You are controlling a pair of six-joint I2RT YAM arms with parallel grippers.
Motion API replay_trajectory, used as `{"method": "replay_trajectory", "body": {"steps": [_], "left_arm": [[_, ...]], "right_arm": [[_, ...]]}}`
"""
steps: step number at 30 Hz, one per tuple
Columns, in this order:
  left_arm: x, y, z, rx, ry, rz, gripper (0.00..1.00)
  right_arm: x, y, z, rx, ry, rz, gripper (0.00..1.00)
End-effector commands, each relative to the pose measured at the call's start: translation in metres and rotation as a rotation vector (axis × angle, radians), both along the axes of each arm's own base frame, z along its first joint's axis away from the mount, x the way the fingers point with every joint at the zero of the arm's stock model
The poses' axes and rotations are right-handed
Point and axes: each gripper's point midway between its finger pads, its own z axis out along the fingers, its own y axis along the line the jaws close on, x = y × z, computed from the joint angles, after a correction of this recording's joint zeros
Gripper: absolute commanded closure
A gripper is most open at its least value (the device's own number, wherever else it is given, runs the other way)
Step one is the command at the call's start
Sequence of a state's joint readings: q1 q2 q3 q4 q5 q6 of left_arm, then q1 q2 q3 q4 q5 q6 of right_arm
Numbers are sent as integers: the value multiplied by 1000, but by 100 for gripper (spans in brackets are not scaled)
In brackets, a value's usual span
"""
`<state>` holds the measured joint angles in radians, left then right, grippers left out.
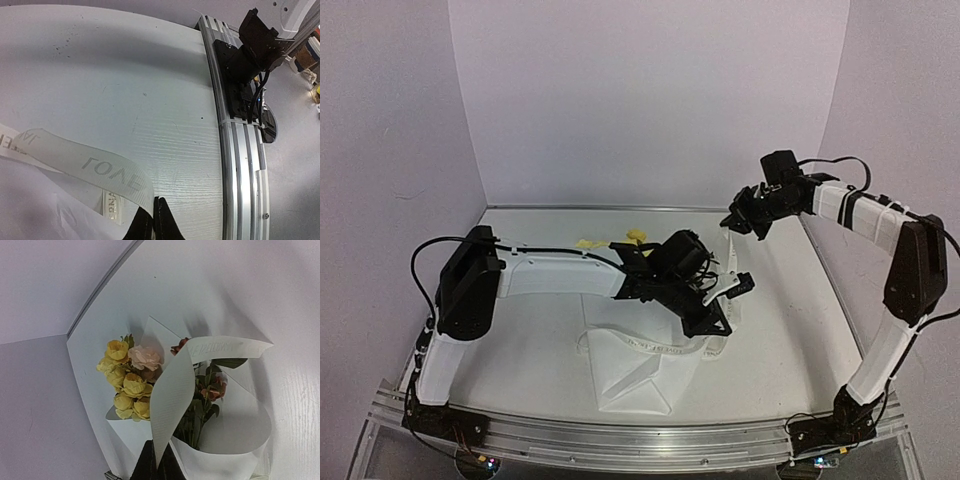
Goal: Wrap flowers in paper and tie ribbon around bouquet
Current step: Cross the ribbon over the folded bouquet.
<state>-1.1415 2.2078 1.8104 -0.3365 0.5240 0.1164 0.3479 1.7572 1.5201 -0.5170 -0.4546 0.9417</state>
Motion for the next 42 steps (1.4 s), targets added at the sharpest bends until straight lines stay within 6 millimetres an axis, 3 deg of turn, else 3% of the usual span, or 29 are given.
{"method": "replay_trajectory", "body": {"steps": [1, 4, 6, 8, 11, 15, 19, 22, 26, 30, 37, 42], "left_arm": [[1, -3, 5, -15, -52, -13, 90], [22, 1, 20, -72, -40, 104, 67], [37, 14, 38, -127, 23, 182, 55], [49, 30, 71, -254, 55, 246, 48], [63, 73, 117, -404, 147, 345, 46], [103, 148, 137, -554, 305, 581, 42], [141, 205, 123, -579, 487, 801, 30], [159, 234, 109, -610, 691, 869, 23], [168, 239, 85, -603, 1014, 861, 18], [169, 229, 72, -623, 1272, 790, 11], [167, 212, 64, -600, 1403, 762, 1], [165, 199, 67, -603, 1476, 738, 1]], "right_arm": [[2, 44, 19, 82, -34, 150, 100], [-3, 66, 23, 108, -39, 224, 100], [-8, 75, 23, 102, -45, 256, 100], [-12, 80, 20, 94, -47, 273, 100], [-21, 87, 17, 84, -56, 313, 100], [-36, 98, 22, 61, -105, 388, 100], [-56, 121, 28, 58, -168, 501, 100], [-77, 142, 32, 47, -216, 595, 100], [-102, 164, 36, 14, -294, 713, 100], [-119, 174, 30, -24, -333, 784, 100], [-140, 178, 20, -134, -391, 868, 100], [-149, 180, 13, -206, -412, 917, 100]]}}
